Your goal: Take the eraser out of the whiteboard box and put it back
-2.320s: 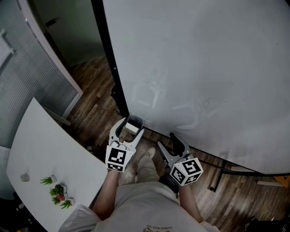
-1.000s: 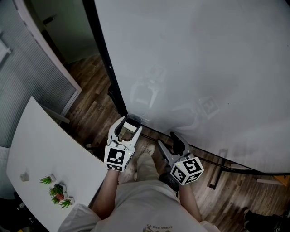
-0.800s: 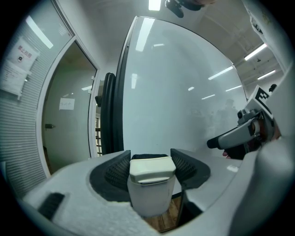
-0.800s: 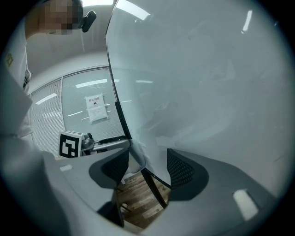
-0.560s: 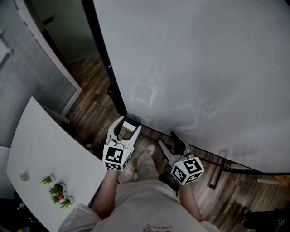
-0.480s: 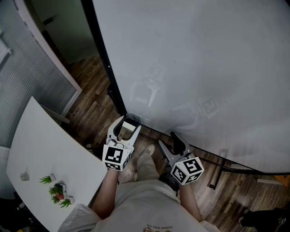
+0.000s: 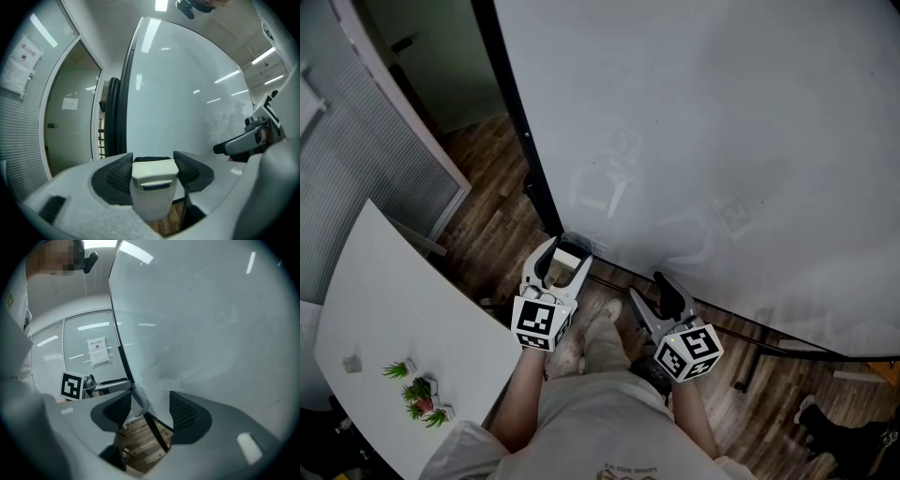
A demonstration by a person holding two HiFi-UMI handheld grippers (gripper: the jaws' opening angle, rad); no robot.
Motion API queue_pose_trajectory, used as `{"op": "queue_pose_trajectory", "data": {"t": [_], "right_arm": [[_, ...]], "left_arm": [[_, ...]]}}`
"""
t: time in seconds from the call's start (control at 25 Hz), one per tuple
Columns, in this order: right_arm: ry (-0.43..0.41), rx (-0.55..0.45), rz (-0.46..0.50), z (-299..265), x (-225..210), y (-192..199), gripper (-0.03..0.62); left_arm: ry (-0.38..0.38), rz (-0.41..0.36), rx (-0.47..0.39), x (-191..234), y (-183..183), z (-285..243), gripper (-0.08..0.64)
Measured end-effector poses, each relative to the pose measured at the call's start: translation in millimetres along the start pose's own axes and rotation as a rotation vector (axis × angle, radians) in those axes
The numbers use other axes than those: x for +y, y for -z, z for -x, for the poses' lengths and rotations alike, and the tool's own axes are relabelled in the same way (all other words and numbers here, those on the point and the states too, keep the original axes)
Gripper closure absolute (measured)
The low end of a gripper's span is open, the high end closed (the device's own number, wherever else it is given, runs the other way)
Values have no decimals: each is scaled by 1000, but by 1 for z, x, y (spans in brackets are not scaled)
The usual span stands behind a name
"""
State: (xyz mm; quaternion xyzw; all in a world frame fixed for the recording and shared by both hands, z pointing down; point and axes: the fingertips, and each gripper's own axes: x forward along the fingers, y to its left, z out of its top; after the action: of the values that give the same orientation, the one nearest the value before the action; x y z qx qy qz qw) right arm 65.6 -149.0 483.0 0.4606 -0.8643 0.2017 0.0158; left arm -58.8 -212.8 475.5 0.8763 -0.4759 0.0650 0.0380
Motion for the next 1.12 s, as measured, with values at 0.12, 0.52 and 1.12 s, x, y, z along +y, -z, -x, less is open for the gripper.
{"op": "queue_pose_trajectory", "data": {"t": [0.12,0.52,1.12], "right_arm": [[-2,-2,1,0,2,0,334],[-6,-14,13,3,9,-4,336],[-16,-36,31,11,21,-10,336]], "left_arm": [[0,-5,-4,0,-3,1,295],[1,-12,-24,-1,-14,8,295],[-13,-22,-72,-3,-33,23,295]]}}
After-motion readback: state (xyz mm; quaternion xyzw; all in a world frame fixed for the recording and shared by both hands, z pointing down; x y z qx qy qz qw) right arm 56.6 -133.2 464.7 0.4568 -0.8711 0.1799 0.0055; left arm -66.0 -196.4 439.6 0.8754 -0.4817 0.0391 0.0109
